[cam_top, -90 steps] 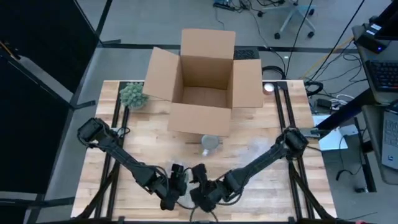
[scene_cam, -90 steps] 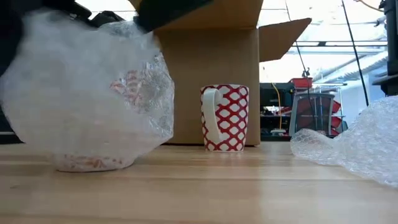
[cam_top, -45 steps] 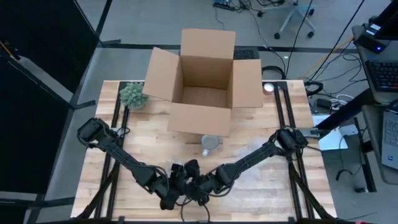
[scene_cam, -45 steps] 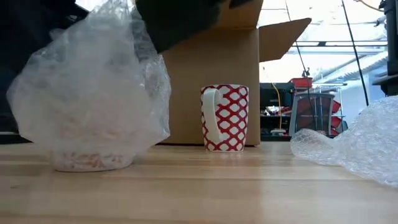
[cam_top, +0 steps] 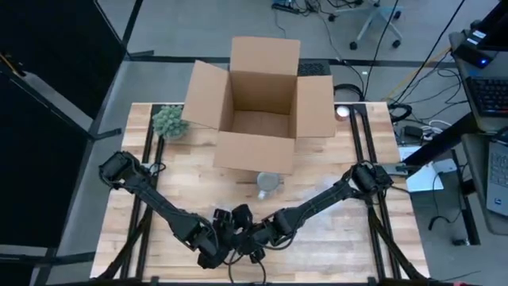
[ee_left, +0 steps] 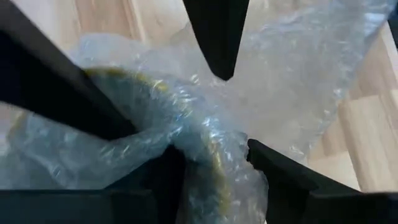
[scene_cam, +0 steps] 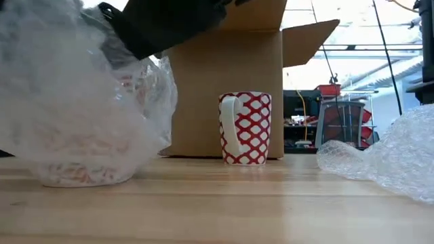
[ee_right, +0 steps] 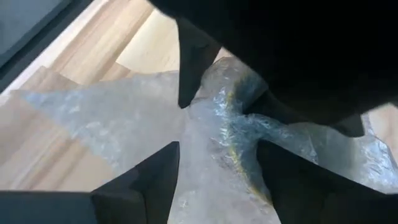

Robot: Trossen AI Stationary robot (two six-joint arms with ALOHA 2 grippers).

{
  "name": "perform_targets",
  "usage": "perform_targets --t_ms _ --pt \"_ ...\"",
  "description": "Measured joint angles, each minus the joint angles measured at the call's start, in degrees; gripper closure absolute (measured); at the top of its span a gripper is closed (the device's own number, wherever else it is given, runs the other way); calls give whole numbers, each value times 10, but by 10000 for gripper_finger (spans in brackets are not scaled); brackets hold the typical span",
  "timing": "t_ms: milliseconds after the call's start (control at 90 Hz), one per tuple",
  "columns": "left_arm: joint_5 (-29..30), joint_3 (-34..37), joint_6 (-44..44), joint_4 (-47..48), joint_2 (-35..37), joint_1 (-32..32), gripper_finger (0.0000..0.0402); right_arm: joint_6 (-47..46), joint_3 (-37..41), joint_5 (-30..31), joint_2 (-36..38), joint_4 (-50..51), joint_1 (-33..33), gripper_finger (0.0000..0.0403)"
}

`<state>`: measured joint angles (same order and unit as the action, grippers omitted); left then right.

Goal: Wrap mug
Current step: Wrap the orange mug with bubble wrap

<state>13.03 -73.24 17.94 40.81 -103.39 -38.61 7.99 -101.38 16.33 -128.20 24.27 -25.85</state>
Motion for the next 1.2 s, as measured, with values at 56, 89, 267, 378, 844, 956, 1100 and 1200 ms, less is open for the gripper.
perform_targets --t_ms 56,89,267,378,844,956,1100,1200 --pt "9 -2 -2 8 0 -1 240 -3 0 1 0 -3 -1 204" --pt "13 -2 -1 14 0 -1 240 -3 0 2 1 -4 -1 204" --pt "28 -5 11 55 3 -1 240 10 -9 32 3 -2 -6 204" --pt "32 -5 12 65 3 -1 240 19 -18 32 3 3 -7 204" --pt "58 -38 11 67 6 -1 240 62 -69 124 1 17 -33 204" --pt "60 -50 10 70 6 -1 240 59 -96 124 1 54 -35 204" --pt "60 -61 10 97 7 -1 240 45 -131 123 2 120 -39 204" --pt "58 -74 12 138 7 -2 240 23 -136 125 3 136 -40 204"
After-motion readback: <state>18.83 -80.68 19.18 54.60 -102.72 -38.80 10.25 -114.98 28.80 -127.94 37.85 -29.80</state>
